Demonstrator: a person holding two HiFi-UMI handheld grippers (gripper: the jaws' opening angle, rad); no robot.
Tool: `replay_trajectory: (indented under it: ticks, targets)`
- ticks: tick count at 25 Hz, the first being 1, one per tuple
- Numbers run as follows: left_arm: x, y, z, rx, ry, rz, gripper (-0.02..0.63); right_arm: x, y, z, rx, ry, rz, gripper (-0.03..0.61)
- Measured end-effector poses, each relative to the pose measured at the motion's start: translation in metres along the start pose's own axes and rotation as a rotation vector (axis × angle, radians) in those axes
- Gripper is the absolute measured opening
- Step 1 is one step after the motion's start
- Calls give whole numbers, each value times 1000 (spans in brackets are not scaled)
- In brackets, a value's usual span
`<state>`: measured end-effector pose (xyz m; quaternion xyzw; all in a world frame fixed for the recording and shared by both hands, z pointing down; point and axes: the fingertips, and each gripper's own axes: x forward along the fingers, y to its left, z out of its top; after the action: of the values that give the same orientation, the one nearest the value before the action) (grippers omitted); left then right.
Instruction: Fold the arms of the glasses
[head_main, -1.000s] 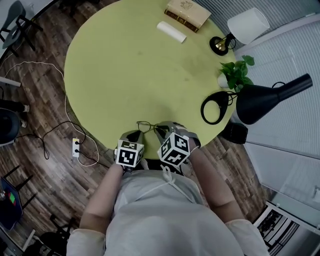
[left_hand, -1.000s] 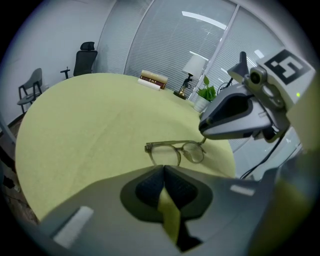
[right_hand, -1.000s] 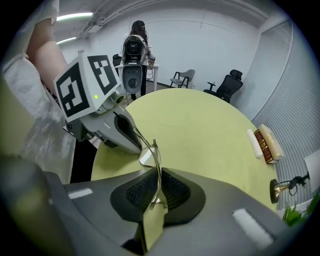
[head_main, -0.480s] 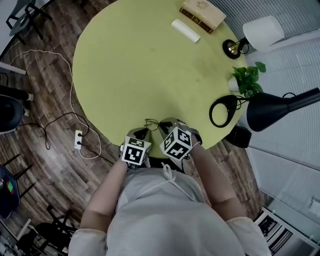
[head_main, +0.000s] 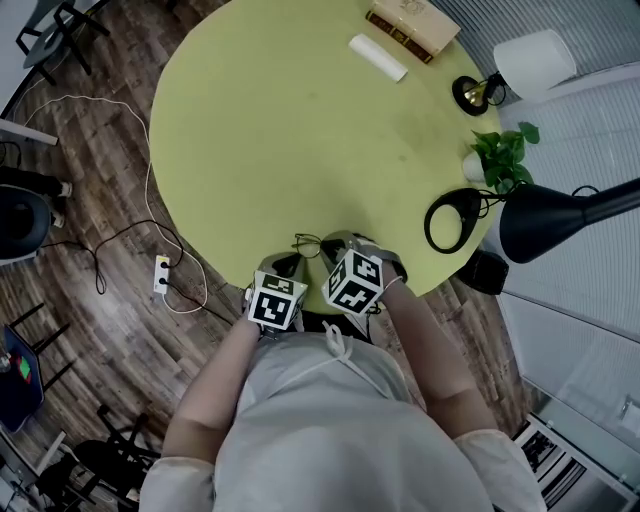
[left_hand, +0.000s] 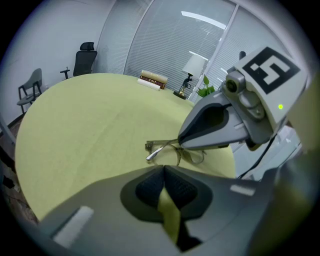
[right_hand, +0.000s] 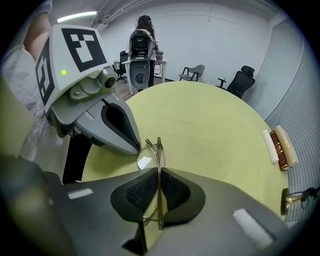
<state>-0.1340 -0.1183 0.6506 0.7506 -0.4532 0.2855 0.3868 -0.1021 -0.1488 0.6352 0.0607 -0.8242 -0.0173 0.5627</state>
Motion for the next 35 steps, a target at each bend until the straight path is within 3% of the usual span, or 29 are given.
replay_trajectory:
  ticks: [3, 7, 10, 13, 19, 26, 29, 32, 35]
  targets:
    - [-2, -1, 1, -6, 9, -7, 6, -2, -3, 3, 11, -23, -35, 25]
    - [-5, -3, -3, 21, 7, -5, 6, -10, -3, 11, 60, -87, -60, 138]
    - [-13, -7, 0, 64, -25, 4, 6, -23, -6, 13, 94, -136, -95, 138]
    - [-30, -10, 20, 62, -101, 8, 6, -42, -13, 12, 152, -192, -153, 116]
    - [-78, -11, 82, 56, -278, 37, 6, -106, -28, 12, 410, -438, -255, 2]
    - [-131, -41, 166, 214, -495, 46, 6, -167, -56, 3, 602, -556, -407, 2]
    - [-152, -59, 190, 300, -571, 54, 6, -196, -65, 3, 636, -624, -495, 0]
    - [-167, -66, 209, 306, -634, 58, 6, -220, -71, 4, 636, -677, -593, 0]
    - [-173, -70, 217, 303, -658, 38, 6, -233, -76, 4, 670, -719, -634, 0]
